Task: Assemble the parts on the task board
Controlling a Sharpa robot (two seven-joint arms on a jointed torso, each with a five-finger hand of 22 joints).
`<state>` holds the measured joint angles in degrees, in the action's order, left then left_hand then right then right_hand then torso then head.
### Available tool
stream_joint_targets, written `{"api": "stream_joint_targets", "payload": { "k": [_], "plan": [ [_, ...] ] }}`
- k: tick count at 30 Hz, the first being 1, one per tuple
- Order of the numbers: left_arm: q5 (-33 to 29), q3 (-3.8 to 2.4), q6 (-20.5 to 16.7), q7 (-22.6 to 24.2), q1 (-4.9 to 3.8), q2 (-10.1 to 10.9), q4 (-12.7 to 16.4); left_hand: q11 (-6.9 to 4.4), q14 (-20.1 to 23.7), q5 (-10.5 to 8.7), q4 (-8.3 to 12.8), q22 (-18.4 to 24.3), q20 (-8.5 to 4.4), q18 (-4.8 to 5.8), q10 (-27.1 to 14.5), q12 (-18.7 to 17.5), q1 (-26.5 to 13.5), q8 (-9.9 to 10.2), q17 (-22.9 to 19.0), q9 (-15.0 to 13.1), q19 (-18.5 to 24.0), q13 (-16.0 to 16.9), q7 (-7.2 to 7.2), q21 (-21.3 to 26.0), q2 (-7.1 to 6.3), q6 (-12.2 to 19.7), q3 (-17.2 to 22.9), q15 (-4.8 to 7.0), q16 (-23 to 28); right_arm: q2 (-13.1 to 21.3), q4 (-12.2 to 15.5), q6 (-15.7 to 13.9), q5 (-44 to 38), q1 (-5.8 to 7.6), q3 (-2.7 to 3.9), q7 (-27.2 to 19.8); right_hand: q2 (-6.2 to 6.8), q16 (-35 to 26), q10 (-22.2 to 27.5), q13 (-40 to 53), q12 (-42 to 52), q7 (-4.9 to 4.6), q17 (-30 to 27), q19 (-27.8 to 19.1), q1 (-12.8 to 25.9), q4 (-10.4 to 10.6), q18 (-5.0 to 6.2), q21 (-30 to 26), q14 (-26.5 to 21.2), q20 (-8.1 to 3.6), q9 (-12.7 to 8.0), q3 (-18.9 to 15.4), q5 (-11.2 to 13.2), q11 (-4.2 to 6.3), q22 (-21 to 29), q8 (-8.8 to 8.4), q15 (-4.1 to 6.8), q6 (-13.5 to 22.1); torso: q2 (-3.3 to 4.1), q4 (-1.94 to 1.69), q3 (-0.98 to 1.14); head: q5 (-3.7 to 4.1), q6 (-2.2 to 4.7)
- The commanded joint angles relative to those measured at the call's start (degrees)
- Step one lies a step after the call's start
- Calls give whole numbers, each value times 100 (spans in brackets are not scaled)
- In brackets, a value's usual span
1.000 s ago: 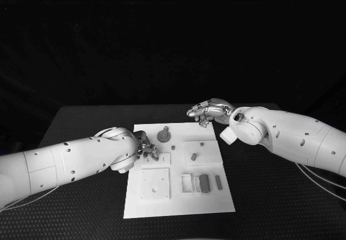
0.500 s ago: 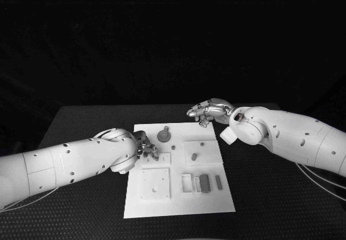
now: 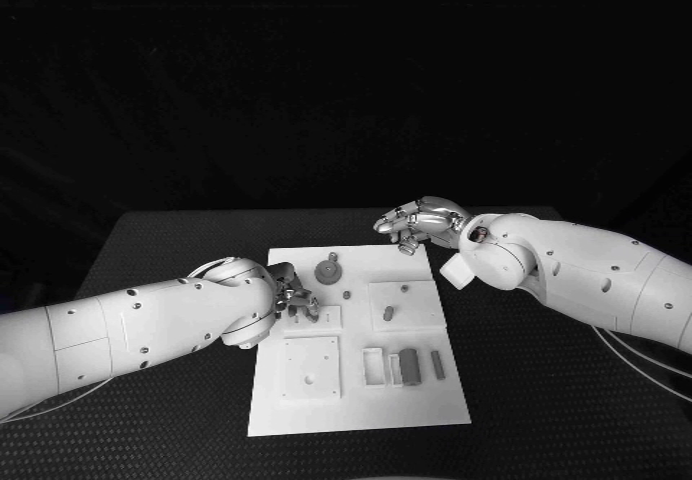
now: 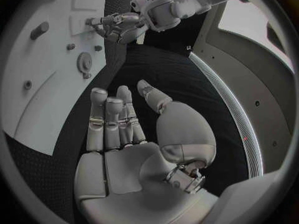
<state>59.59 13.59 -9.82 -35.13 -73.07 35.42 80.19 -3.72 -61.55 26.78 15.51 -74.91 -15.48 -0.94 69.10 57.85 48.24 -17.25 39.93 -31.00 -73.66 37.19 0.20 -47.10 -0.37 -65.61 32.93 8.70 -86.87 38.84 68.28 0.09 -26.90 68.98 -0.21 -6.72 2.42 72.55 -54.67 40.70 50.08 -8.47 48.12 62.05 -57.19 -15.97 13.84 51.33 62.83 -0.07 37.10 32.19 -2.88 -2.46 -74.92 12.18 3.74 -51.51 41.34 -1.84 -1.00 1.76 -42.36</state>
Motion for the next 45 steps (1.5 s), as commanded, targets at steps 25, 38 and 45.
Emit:
{"api": "stream_joint_targets", "payload": {
  "k": [25, 38, 45],
  "plan": [
    [267, 2, 228, 95, 20, -39, 42, -302, -229, -940, -195, -83, -20, -308, 393, -34, -171, -469, 59, -1689, 4, 92, -92, -49, -187, -551, -131, 365, -1, -10, 8, 95, -33, -1, 2, -26, -20, -24, -34, -18, 1, -33, -10, 27, -36, -30, 116, -43, -19, -8, -10, -6, -22, -4, -69, -36, -7, -2, 1, -2, -3, -4, -1],
    [267, 2, 246, 110, 21, -37, 43, -306, -228, -872, -110, -76, -23, -318, 396, -46, -59, -464, 63, -1689, 8, 101, -96, -45, -210, -551, -138, 371, 7, -6, 14, 92, -33, -1, 2, -24, -20, -25, -34, -23, 4, -33, -11, 26, -31, -28, 116, -45, -20, -6, -12, -7, -22, -4, -70, -37, -7, -2, 2, -1, -2, 1, 6],
    [248, 2, 252, 132, 21, -39, 43, -305, -228, -869, -97, -74, -22, -318, 395, -49, -39, -461, 62, -1688, 8, 102, -95, -42, -206, -548, -137, 371, 10, -6, 12, 92, -33, -1, 2, -25, -20, -26, -34, -25, 5, -33, -11, 26, -31, -29, 116, -46, -21, -6, -13, -7, -22, -4, -70, -37, -7, -3, 0, 0, -2, 5, 8]
  ]
}}
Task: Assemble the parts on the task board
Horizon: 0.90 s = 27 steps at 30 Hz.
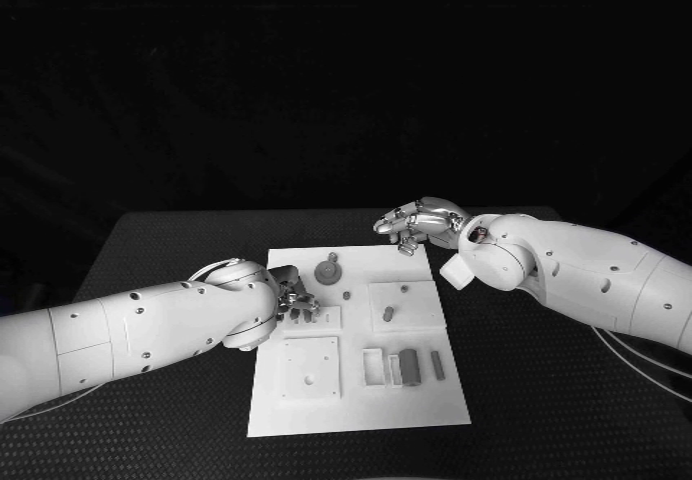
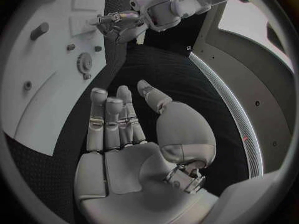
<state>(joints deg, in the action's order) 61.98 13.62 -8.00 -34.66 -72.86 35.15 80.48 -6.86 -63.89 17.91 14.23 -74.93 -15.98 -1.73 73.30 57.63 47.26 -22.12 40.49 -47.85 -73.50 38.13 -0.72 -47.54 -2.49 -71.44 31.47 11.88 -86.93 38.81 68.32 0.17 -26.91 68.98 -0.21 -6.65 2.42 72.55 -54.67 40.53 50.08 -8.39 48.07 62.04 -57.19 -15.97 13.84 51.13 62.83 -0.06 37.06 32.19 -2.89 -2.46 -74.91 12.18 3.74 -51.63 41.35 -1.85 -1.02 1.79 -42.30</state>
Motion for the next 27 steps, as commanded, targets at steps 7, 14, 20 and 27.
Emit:
{"api": "stream_joint_targets", "payload": {
  "k": [7, 14, 20, 27],
  "plan": [
    [-124, -4, -8, 126, 2, 54, 59, 15, 8, -31, 12, -63, 35, -234, -29, -41, 38, 34, 2, 0, -6, 7, 4, 11, -32, 43, -24, 50, 29, 0, -9, 73, -32, -1, 2, -32, -19, -26, -34, -10, 6, -41, -6, 27, -31, -29, 116, -27, -21, -7, -9, -7, -22, -4, -70, -37, -7, 9, 0, 1, -4, 3, 15],
    [-231, -93, 1, 138, -17, 326, 288, 47, 53, -1039, -270, -5, 26, -254, -113, -143, -83, 119, -35, 32, 45, -18, 29, 117, -363, 149, -97, 36, 125, 9, -37, 53, -61, -1, 2, -34, -16, -26, -33, -12, 7, -41, -6, 27, -31, -30, 116, -27, -21, -7, -10, -8, -22, -4, -71, -38, -7, 11, -5, -3, -6, 11, 45],
    [-354, -378, -3, 177, -24, 496, 300, 92, 122, -1464, -521, 20, 17, -272, -218, -172, -111, 229, -55, 69, 102, -16, 93, 189, -706, 318, -42, -1, 178, 21, -40, 37, -90, -1, 2, -38, -10, -26, -33, -14, 7, -42, -6, 27, -29, -31, 116, -28, -21, -7, -12, -10, -22, -5, -71, -40, -7, 14, 0, -3, -3, 32, 73],
    [-476, -565, -86, 275, -78, 735, 268, 245, 350, -1469, -623, 63, 56, -237, -539, -259, 33, 395, -159, 97, 326, -53, 252, 356, -890, 658, -1, -153, 334, 34, -67, -23, -98, -1, 2, -43, 7, -25, -31, -20, 10, -46, -6, 29, -25, -32, 116, -28, -20, -6, -18, -15, -22, -7, -72, -51, -9, 32, -2, -6, -4, 38, 85]
  ]
}}
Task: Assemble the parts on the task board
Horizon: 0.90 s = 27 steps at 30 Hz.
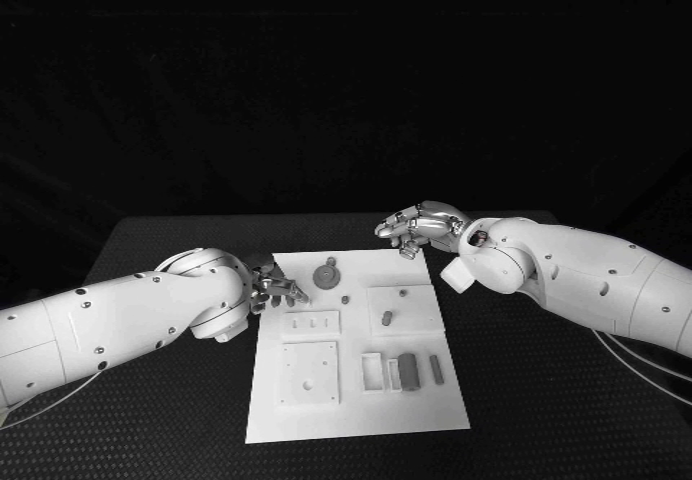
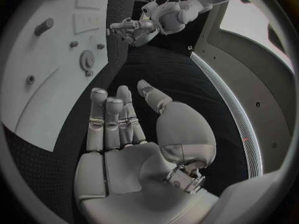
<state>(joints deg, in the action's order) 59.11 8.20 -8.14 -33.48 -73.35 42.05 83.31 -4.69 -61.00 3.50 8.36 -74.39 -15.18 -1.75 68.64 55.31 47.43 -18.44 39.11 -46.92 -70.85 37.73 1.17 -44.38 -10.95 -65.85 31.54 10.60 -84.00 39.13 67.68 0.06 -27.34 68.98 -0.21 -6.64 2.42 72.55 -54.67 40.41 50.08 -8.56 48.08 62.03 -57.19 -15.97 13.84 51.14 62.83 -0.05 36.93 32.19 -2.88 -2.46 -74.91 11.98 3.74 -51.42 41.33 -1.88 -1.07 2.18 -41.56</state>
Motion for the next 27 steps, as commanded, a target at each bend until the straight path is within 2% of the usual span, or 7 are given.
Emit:
{"api": "stream_joint_targets", "payload": {
  "k": [1, 3, 7, 13, 22, 25, 27],
  "plan": [
    [-195, -28, -89, 170, -44, 68, -30, 50, 102, -27, -36, 20, -12, -225, -124, -50, 34, 47, -40, 8, 105, -26, 84, 73, -51, 144, -9, -47, 68, 3, -4, -16, -55, -1, 2, -46, 11, -24, -30, -9, 11, -30, -7, 30, -23, -32, 116, -28, -20, -7, -8, -17, -22, -9, -72, -35, -10, 17, 0, -4, -1, -1, 13],
    [-150, -31, -138, 177, -85, 114, -89, 176, 314, -31, -18, 91, 65, -175, -374, -220, 94, 183, -148, 76, 333, -122, 202, 252, -76, 406, 9, -161, 256, 9, 1, -24, -54, -1, 2, -47, 16, -24, -28, -13, 12, -34, -7, 32, -22, -31, 116, -29, -19, -7, -14, -18, -22, -12, -73, -45, -12, 33, -1, -4, 2, -4, 18],
    [55, -29, -109, 160, -114, 198, -187, 290, 477, -24, 55, 184, 176, -153, -556, -376, 232, 243, -282, 149, 486, -250, 323, 431, -81, 617, 6, -288, 422, 13, 5, -38, -56, -1, 2, -45, 23, -23, -25, -18, 14, -40, -7, 35, -16, -27, 116, -29, -17, -7, -20, -21, -22, -17, -73, -57, -17, 55, 2, -3, 4, -14, 23],
    [342, -27, -113, 155, -117, 293, -263, 396, 669, -25, 130, 317, 303, -136, -752, -583, 378, 234, -464, 226, 673, -437, 417, 677, -97, 773, -15, -408, 619, 21, 9, -49, -59, -1, 2, -45, 28, -22, -22, -22, 17, -46, -8, 37, -13, -24, 116, -31, -16, -7, -27, -22, -22, -22, -72, -68, -21, 72, 0, -6, 2, -47, 32],
    [1079, -8, 33, 168, -118, 351, -323, 513, 861, -70, 152, 481, 435, -107, -942, -847, 441, 213, -634, 281, 863, -634, 509, 965, -271, 932, -47, -546, 850, 25, 10, -61, -111, -1, 2, -47, 33, -22, -19, -25, 18, -49, -8, 38, -12, -24, 116, -32, -16, -8, -30, -22, -22, -25, -72, -73, -24, 81, 0, -1, 4, -69, 43],
    [1211, 13, 11, 551, -117, 363, -334, 603, 1023, -71, 187, 542, 512, -90, -1116, -988, 544, 287, -708, 330, 999, -717, 592, 1095, -301, 1104, 2, -634, 982, 24, 11, -63, -134, -1, 2, -51, 33, -22, -18, -26, 18, -49, -8, 38, -12, -24, 116, -32, -16, -8, -30, -22, -22, -25, -72, -74, -25, 83, 1, 0, 4, -73, 42],
    [1562, 54, -163, 829, -116, 387, -344, 698, 1218, -62, 336, 599, 599, -73, -1349, -1144, 816, 373, -783, 389, 1194, -799, 653, 1241, -249, 1270, 105, -721, 1128, 22, 8, -64, -144, -1, 2, -52, 34, -22, -18, -27, 18, -50, -8, 38, -11, -24, 116, -33, -16, -8, -31, -22, -22, -26, -72, -75, -25, 84, 4, 2, 2, -76, 43]
  ]
}}
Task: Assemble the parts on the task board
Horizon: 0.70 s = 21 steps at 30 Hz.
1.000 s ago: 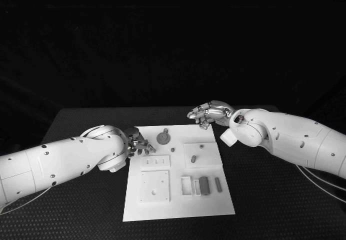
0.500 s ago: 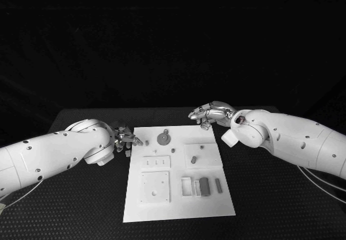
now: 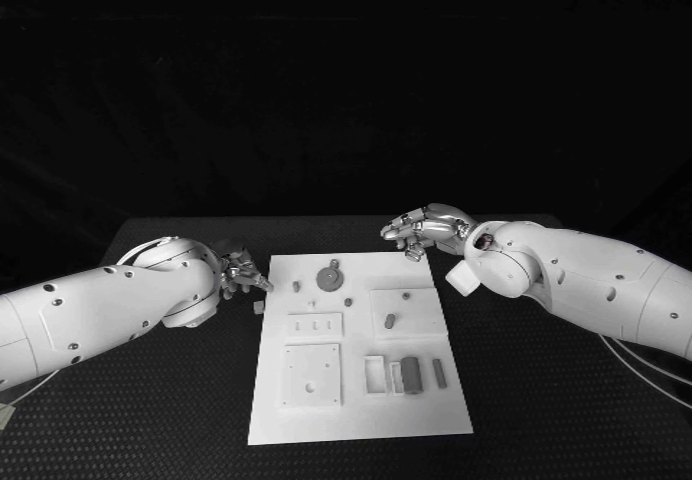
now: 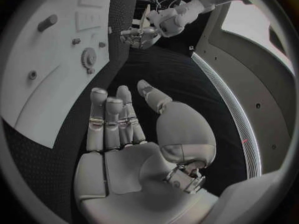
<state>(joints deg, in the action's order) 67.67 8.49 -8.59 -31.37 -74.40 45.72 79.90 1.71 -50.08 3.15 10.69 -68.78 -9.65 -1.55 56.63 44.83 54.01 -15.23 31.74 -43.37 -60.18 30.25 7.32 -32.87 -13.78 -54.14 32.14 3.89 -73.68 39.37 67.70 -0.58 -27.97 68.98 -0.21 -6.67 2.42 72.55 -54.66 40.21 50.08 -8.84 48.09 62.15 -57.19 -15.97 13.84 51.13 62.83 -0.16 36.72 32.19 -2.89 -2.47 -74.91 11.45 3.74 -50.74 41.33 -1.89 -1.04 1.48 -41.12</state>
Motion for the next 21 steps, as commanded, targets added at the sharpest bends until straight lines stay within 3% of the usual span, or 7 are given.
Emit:
{"api": "stream_joint_targets", "payload": {
  "k": [1, 2, 4, 7, 11, 21],
  "plan": [
    [884, 54, -224, 833, -10, 30, -26, 170, 338, -26, 201, 109, 165, -51, -364, -248, 351, 104, -132, 76, 342, -135, -7, 256, 99, 212, 125, -176, 270, 0, 6, -2, -85, -1, 2, -49, 34, -22, -19, -7, 18, -22, -9, 26, -11, -24, 116, -33, -15, 3, -9, -22, -22, -25, -72, -22, -25, 17, 4, 4, 0, -10, 2],
    [1027, 88, -345, 1009, -10, 43, -47, 235, 397, -33, 261, 156, 238, -58, -417, -316, 472, 106, -182, 95, 403, -188, -51, 339, 124, 242, 144, -259, 352, 1, 4, -5, -92, -1, 2, -49, 34, -22, -18, -7, 18, -23, -9, 26, -11, -24, 116, -33, -15, 3, -9, -22, -22, -26, -72, -23, -25, 18, 3, 5, 1, -14, 1],
    [1278, 152, -564, 1345, -10, 66, -87, 256, 395, -29, 377, 198, 304, -107, -412, -358, 745, 84, -223, 122, 399, -241, 35, 401, 192, 208, 203, -319, 401, -1, 1, -11, -104, -1, 2, -50, 35, -22, -18, -8, 18, -23, -9, 27, -11, -24, 116, -33, -15, 3, -10, -22, -22, -26, -72, -23, -26, 19, 3, 4, 0, -19, 0],
    [1654, 303, -733, 1697, -10, 96, -123, 300, 442, -26, 475, 266, 410, -144, -462, -453, 1010, 138, -293, 229, 440, -346, 16, 524, 286, 232, 215, -419, 499, -1, 1, -12, -124, -1, 2, -52, 35, -21, -17, -9, 19, -24, -9, 27, -11, -23, 116, -33, -15, 3, -11, -22, -22, -27, -72, -24, -27, 21, 1, 3, 2, -24, -2],
    [2071, 517, -660, 1809, -8, 99, -190, 324, 506, -27, 482, 328, 508, -176, -503, -534, 1144, 266, -355, 392, 486, -457, -48, 654, 249, 340, 172, -515, 592, 2, -4, -11, -156, -1, 2, -56, 36, -21, -17, -10, 20, -25, -9, 28, -11, -23, 116, -33, -15, 3, -11, -22, -22, -27, -72, -25, -27, 22, 3, 2, -1, -27, -8],
    [2197, 517, -628, 1925, 165, 18, -377, 363, 552, -35, 266, 353, 578, -216, -570, -611, 1022, 339, -378, 548, 492, -563, 53, 739, 73, 364, 76, -580, 625, -4, -25, -6, -172, -2, 2, -61, 36, -21, -16, -12, 21, -26, -9, 28, -11, -22, 116, -34, -14, 3, -13, -21, -22, -29, -72, -26, -29, 24, 6, 5, -9, -13, -14]
  ]
}}
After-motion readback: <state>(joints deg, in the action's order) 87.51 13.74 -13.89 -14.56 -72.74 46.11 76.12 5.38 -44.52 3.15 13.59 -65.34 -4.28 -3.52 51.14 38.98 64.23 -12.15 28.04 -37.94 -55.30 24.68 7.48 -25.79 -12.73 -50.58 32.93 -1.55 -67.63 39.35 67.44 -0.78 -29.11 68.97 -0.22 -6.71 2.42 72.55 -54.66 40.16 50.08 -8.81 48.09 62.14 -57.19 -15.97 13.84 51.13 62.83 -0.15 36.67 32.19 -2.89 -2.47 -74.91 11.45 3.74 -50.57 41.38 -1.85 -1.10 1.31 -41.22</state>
